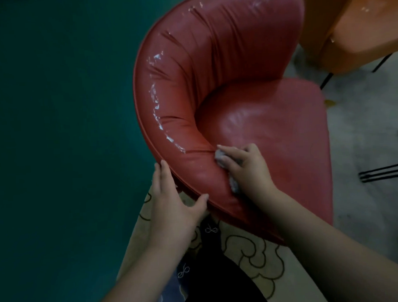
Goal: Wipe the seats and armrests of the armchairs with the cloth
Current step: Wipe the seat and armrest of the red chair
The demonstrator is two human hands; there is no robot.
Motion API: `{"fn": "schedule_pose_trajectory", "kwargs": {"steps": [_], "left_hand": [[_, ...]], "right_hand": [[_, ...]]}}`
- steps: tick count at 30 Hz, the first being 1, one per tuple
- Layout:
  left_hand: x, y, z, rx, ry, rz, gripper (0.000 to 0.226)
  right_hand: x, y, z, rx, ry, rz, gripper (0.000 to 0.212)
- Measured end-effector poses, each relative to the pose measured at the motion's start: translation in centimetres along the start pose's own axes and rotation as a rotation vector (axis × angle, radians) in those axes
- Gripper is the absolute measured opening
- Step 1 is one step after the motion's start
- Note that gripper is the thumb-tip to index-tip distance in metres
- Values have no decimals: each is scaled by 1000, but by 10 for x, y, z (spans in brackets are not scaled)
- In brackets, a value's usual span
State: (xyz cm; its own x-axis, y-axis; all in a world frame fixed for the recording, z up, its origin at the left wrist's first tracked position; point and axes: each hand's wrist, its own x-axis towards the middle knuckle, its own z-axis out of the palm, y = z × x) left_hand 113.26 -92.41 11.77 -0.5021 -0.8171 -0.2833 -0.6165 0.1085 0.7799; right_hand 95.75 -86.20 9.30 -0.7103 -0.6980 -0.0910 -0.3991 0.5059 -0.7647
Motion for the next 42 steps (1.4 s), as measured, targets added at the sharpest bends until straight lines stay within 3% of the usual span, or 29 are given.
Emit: {"fn": "schedule_pose_trajectory", "kwargs": {"steps": [3, 7, 11, 13, 15, 17, 20, 25, 27, 31, 33, 37, 38, 42], "left_hand": [[1, -3, 2, -51, 12, -7, 115], [20, -5, -3, -75, 55, -9, 114], [39, -4, -17, -9, 50, 5, 114], [46, -3, -24, 25, 47, 8, 114], [54, -2, -28, 48, 45, 10, 114], [61, -1, -30, 74, 59, 27, 113], [68, 0, -32, 123, 70, 56, 114], [68, -2, -36, 77, 26, 21, 116], [70, 0, -36, 44, 32, 31, 111], [72, -1, -34, 16, 37, 44, 104], [71, -4, -35, -15, 13, 21, 112], [72, -5, -40, -42, -12, -2, 117], [75, -5, -41, -48, -5, -2, 116], [82, -9, -40, -70, 23, -2, 112]], "right_hand": [[14, -8, 4, 67, 37, 2, 31], [13, -30, 28, 127, -141, -200, 36], [26, -3, 4, 47, -96, 60, 34], [31, -6, 1, 53, -71, 87, 33], [38, -32, 15, 143, -28, -15, 33], [44, -61, 33, 211, -88, -205, 35], [52, -66, 46, 98, -206, -414, 37], [60, -44, 33, 181, -104, -101, 34], [67, -66, 44, 211, -55, -186, 32], [64, -84, 64, 75, -169, -533, 33], [69, -62, 55, 45, -143, -462, 33], [84, -32, 35, 64, -22, -49, 31], [86, -38, 39, 94, -4, -56, 31], [78, -71, 63, 145, -160, -434, 36]]}}
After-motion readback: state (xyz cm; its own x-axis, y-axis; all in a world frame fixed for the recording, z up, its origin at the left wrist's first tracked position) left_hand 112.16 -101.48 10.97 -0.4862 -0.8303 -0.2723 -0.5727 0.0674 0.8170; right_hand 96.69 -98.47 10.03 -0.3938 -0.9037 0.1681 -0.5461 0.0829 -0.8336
